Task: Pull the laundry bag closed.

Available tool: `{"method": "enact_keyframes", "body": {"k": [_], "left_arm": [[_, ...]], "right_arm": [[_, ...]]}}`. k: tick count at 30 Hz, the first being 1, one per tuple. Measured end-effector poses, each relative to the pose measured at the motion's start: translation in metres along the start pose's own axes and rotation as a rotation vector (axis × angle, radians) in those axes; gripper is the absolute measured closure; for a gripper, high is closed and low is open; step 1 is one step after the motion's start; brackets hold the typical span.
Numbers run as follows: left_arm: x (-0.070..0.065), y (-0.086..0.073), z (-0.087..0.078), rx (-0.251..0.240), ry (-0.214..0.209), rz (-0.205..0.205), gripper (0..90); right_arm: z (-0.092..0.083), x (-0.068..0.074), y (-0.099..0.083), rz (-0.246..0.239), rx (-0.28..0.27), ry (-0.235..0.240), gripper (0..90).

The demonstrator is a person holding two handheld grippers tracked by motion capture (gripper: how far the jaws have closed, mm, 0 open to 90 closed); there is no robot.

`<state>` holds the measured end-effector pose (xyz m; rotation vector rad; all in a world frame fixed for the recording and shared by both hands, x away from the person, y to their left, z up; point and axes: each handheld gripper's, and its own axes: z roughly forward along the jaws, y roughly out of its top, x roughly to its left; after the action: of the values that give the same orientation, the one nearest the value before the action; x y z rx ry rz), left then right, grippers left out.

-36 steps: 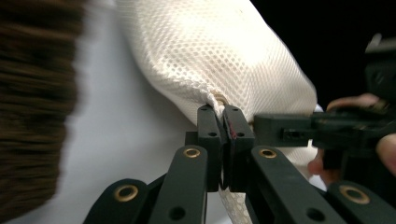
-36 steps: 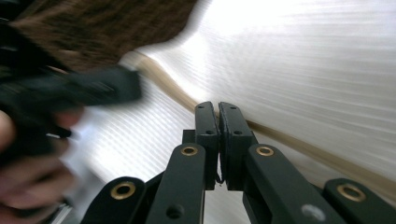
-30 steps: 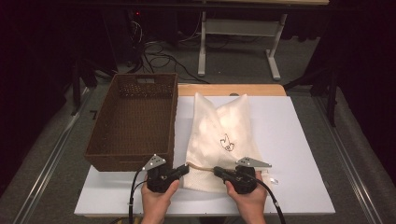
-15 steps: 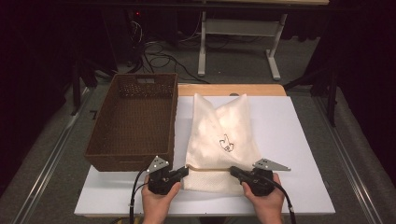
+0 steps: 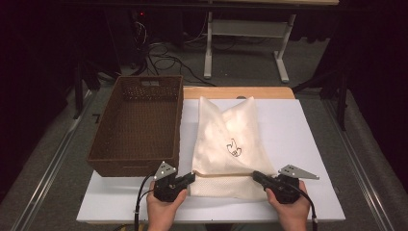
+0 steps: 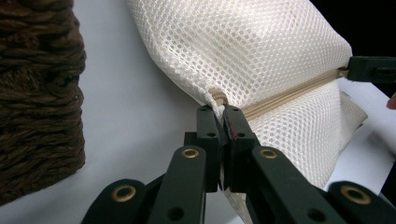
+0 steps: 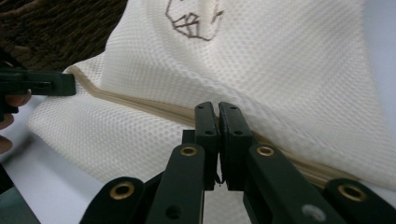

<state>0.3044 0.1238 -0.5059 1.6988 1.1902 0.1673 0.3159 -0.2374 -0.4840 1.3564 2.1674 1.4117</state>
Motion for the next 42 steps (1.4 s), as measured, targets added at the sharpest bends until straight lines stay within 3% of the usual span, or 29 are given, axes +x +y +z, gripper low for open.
{"method": "enact_keyframes", "body": {"k": [6,13,17,24,29,31,34,37,39,42], "left_arm": [[0.001,0.000,0.000,0.000,0.000,-0.005,86.9],[0.002,0.001,0.000,0.001,-0.002,-0.004,86.9],[0.003,0.001,-0.001,0.004,-0.005,-0.003,86.9],[0.004,0.002,-0.001,0.008,-0.011,0.009,87.0],[0.004,0.002,-0.001,-0.003,-0.007,0.005,87.2],[0.004,0.002,-0.001,-0.005,-0.006,0.006,87.2],[0.007,0.002,0.000,0.008,-0.035,0.016,86.2],[0.007,0.004,-0.003,-0.006,-0.028,0.034,69.6],[0.006,0.007,-0.006,-0.022,-0.035,0.045,51.3],[0.003,0.009,-0.008,-0.030,-0.047,0.059,27.1]], "right_arm": [[-0.018,-0.020,-0.001,0.018,-0.019,-0.060,88.3],[-0.032,-0.043,-0.004,0.059,-0.040,-0.091,88.4],[-0.032,-0.049,-0.004,0.035,-0.045,-0.102,88.4],[-0.032,-0.060,-0.007,0.049,-0.028,-0.124,88.4],[-0.028,-0.061,-0.008,0.018,-0.015,-0.142,88.5],[-0.028,-0.061,-0.008,0.027,-0.011,-0.149,88.5],[-0.030,-0.059,-0.007,0.006,-0.019,-0.140,88.2],[-0.036,-0.061,-0.008,0.038,-0.056,-0.089,83.8],[-0.038,-0.063,-0.007,0.002,-0.090,-0.099,76.5],[-0.039,-0.066,-0.006,-0.053,-0.155,-0.080,63.0]]}}
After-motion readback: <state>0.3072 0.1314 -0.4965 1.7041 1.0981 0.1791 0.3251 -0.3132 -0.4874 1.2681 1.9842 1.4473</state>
